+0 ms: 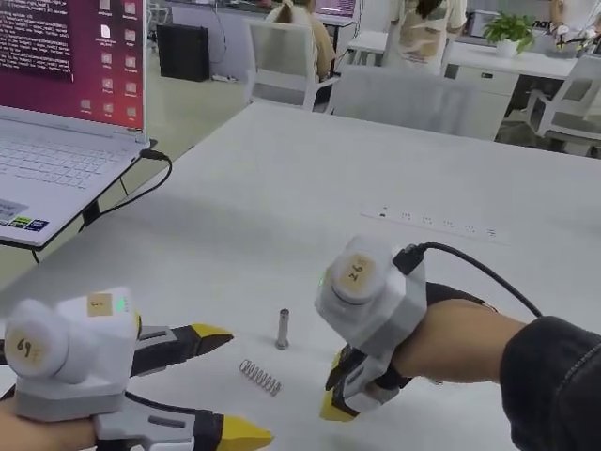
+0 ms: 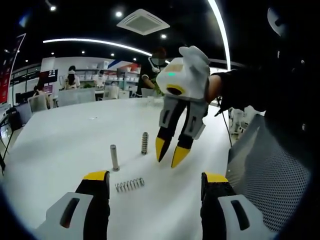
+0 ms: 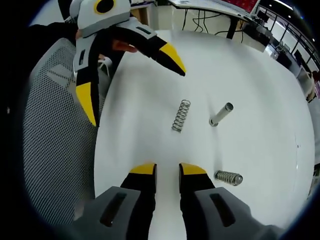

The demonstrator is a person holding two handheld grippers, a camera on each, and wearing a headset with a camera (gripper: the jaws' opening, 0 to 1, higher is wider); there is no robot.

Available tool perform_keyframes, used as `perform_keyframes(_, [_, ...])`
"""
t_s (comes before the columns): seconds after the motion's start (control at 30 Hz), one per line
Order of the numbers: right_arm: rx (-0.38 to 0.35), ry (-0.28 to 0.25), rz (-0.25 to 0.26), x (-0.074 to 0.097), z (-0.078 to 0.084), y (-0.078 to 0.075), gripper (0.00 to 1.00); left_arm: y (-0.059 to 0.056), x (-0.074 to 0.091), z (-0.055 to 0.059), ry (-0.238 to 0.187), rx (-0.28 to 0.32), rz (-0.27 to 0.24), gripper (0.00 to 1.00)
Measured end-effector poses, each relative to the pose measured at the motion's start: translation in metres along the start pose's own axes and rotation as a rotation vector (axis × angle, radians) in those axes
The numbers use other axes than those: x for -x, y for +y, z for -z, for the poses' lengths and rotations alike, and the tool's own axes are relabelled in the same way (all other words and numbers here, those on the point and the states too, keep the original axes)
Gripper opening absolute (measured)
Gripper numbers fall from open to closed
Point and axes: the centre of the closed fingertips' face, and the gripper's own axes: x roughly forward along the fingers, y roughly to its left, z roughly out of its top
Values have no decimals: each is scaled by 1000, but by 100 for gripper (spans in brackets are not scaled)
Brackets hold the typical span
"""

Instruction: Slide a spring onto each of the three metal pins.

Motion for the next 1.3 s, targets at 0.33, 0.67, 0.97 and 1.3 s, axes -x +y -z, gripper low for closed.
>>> perform_keyframes(0.33, [-11,-38,42,-15,-23,-10,15,1,2,3,7,1,-1,71])
perform_keyframes(0.67, [-56,-71,68,-30,-38,-18,16,2,3,6,7,7,-5,70])
perform_keyframes(0.97, [-83,-58,87,-42,-38,-23,15,3,5,6,5,8,-11,70])
perform_keyframes(1.3, [-64,-42,95,-46,-36,-21,12,4,6,7,4,9,-14,70])
